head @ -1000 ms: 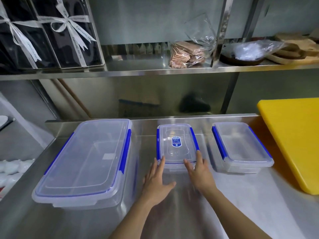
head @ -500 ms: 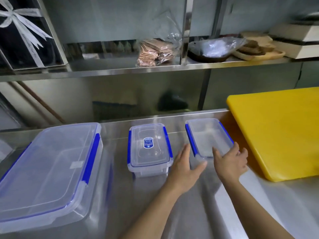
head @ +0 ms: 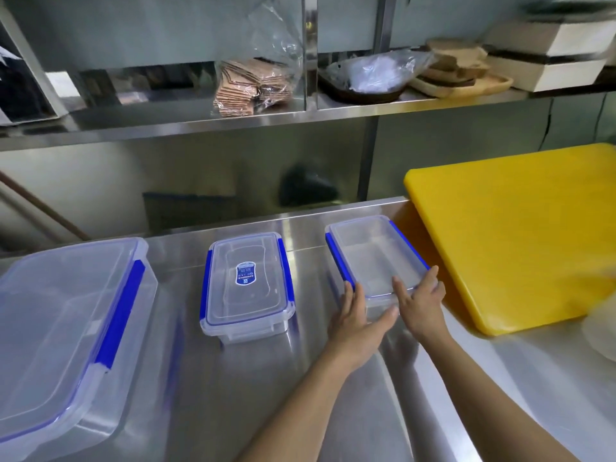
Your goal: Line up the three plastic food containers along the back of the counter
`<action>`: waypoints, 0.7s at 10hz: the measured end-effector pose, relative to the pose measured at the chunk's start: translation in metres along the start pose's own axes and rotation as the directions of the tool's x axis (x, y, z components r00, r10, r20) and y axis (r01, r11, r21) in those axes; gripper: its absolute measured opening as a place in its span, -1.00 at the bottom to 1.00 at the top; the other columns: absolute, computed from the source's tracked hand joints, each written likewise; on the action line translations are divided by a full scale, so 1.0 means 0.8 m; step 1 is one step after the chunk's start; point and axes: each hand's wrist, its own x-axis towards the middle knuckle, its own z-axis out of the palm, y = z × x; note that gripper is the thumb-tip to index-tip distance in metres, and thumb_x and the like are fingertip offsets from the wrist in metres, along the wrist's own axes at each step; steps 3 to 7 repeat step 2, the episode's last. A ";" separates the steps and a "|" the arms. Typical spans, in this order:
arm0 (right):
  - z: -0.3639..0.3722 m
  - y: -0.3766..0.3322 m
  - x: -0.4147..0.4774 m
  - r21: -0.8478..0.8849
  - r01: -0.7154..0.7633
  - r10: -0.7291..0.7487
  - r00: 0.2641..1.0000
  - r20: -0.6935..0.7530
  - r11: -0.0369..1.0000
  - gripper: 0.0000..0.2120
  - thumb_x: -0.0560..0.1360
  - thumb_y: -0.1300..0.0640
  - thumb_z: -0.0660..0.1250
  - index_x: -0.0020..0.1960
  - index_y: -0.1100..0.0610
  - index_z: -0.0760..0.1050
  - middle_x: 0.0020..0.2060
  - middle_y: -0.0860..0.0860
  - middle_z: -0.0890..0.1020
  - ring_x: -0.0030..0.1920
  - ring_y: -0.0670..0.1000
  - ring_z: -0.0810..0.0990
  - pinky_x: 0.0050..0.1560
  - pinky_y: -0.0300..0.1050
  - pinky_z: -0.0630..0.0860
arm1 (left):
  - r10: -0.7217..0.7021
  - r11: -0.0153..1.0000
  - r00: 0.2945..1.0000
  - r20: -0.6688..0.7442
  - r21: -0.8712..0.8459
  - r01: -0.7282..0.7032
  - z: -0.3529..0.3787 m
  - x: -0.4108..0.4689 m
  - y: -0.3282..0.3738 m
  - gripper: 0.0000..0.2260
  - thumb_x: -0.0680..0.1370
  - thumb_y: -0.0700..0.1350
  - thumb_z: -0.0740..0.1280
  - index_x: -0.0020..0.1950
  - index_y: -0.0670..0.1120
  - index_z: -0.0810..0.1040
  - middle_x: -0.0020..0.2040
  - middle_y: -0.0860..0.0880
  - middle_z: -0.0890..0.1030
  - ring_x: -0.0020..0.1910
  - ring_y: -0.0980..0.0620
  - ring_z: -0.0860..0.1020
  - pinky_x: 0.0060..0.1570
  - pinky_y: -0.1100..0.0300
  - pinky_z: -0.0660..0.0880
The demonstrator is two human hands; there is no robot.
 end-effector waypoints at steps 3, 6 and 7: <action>-0.005 0.004 0.002 -0.060 -0.035 0.033 0.999 -0.034 0.998 -0.23 0.52 -0.19 0.14 0.52 0.13 -0.15 0.52 0.25 -0.04 0.46 0.30 0.17 0.39 0.20 0.21 | 0.023 0.995 0.996 -0.082 0.101 -0.015 -0.012 -0.005 0.001 -0.28 0.52 0.22 0.20 0.53 0.04 -0.09 0.57 0.04 -0.14 0.54 0.07 -0.13 0.50 0.05 -0.11; -0.005 0.004 0.002 -0.060 -0.035 0.033 0.999 -0.034 0.998 -0.23 0.52 -0.19 0.14 0.52 0.13 -0.15 0.52 0.25 -0.04 0.46 0.30 0.17 0.39 0.20 0.21 | 0.023 0.995 0.996 -0.082 0.101 -0.015 -0.012 -0.005 0.001 -0.28 0.52 0.22 0.20 0.53 0.04 -0.09 0.57 0.04 -0.14 0.54 0.07 -0.13 0.50 0.05 -0.11; -0.005 0.004 0.002 -0.060 -0.035 0.033 0.999 -0.034 0.998 -0.23 0.52 -0.19 0.14 0.52 0.13 -0.15 0.52 0.25 -0.04 0.46 0.30 0.17 0.39 0.20 0.21 | 0.023 0.995 0.996 -0.082 0.101 -0.015 -0.012 -0.005 0.001 -0.28 0.52 0.22 0.20 0.53 0.04 -0.09 0.57 0.04 -0.14 0.54 0.07 -0.13 0.50 0.05 -0.11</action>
